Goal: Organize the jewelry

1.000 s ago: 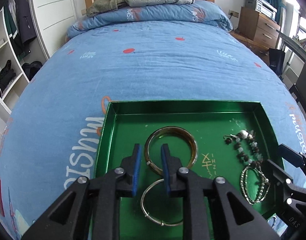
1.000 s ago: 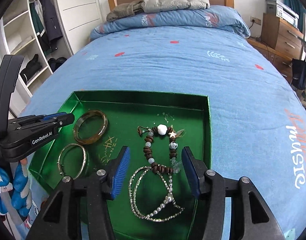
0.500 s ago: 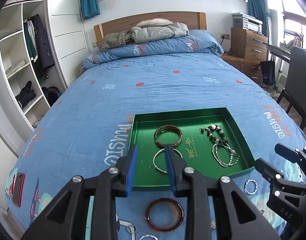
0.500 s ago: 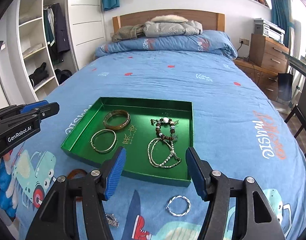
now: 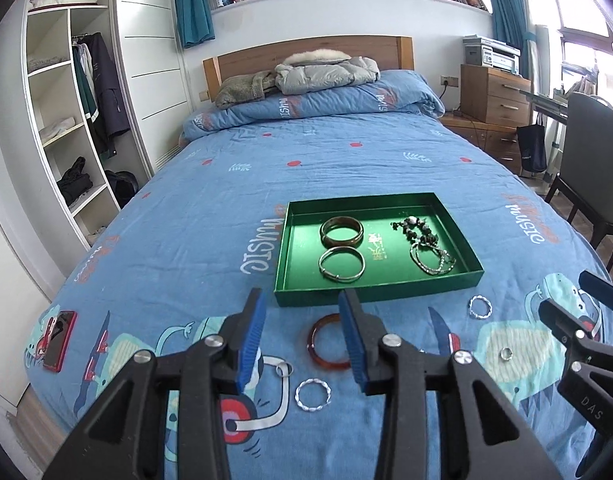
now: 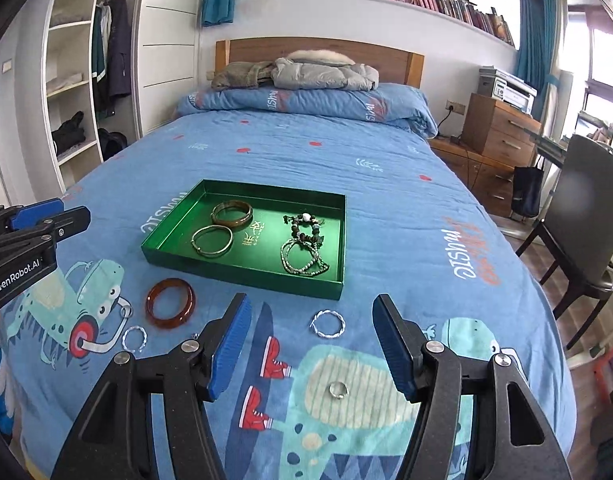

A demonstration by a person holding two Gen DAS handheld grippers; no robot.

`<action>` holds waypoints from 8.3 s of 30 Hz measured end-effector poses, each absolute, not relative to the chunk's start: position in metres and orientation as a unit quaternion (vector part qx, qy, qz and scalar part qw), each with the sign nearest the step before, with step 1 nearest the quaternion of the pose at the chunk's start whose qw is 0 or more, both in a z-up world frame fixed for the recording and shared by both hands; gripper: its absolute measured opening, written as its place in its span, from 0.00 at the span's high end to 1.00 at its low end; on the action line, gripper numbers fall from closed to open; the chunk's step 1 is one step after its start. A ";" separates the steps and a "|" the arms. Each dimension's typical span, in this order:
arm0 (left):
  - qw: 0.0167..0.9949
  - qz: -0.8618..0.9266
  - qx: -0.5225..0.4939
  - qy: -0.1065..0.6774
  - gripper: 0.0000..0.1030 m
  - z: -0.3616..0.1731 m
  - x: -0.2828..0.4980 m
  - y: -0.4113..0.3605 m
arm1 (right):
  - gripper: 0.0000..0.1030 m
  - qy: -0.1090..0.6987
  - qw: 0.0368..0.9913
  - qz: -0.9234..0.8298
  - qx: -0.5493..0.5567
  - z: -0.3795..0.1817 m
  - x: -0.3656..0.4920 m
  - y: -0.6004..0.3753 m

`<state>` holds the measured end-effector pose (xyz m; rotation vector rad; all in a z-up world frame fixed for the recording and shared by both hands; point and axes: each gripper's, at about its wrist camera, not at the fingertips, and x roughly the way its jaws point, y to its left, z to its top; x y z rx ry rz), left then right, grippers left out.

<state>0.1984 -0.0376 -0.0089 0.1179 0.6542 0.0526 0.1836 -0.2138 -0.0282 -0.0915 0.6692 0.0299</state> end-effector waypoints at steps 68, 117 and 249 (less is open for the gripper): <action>0.883 -0.070 -0.007 0.464 0.63 -0.184 0.236 -0.010 | 0.81 0.476 0.874 0.091 0.021 -0.175 0.231 -0.273; 0.873 -0.057 -0.006 0.484 0.63 -0.148 0.433 -0.006 | 0.78 0.479 0.858 0.175 -0.061 -0.148 0.409 -0.178; 0.874 -0.030 0.026 0.483 0.62 -0.152 0.421 -0.044 | 0.60 0.434 0.887 0.083 0.135 -0.147 0.195 -0.334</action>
